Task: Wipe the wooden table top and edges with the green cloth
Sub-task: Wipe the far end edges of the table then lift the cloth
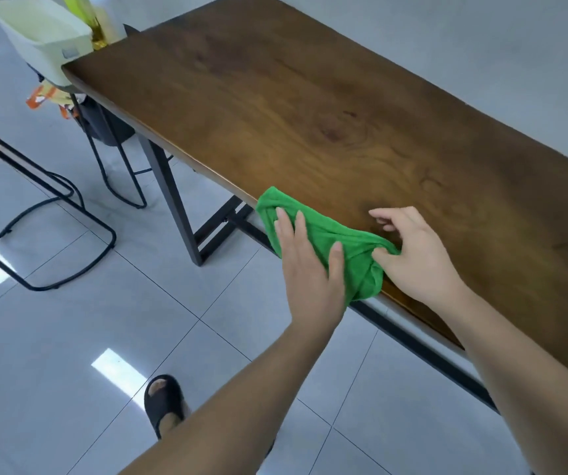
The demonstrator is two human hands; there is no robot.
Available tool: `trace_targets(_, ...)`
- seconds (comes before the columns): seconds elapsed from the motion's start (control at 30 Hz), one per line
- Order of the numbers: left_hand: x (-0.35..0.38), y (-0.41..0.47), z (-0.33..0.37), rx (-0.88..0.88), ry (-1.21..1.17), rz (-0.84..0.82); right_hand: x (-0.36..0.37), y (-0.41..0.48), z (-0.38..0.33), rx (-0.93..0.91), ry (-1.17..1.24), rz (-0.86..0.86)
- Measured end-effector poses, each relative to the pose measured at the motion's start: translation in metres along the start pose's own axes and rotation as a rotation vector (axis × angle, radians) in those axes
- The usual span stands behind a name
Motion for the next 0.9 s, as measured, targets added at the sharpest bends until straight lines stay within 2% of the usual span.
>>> trace_targets(0.17,0.029,0.015,0.005,-0.052,-0.007,0.124,0.007,0.021,0.0,0.008,0.087,0.044)
trace_targets(0.33,0.008,0.066,-0.001,-0.084,-0.109,0.276,0.023,0.06,-0.009,-0.07,-0.102,0.079)
trace_targets(0.5,-0.052,0.146,-0.011,-0.19,-0.195,0.428,0.037,0.098,-0.026,-0.123,-0.295,-0.023)
trace_targets(0.77,-0.133,0.237,-0.043,-0.24,-0.157,0.472,0.042,0.104,-0.027,-0.108,-0.422,-0.019)
trace_targets(0.9,-0.138,0.243,-0.046,-0.236,-0.175,0.488,0.043,0.107,-0.029,-0.114,-0.441,-0.007)
Point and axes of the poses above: each hand's wrist, its own y-axis towards the middle knuckle, its own x-axis out of the palm, z = x × y, the point moved 1 cm from there along y, towards the middle knuckle, and after that the axes turned 5 degrees about -z, right-handed, at the moved point
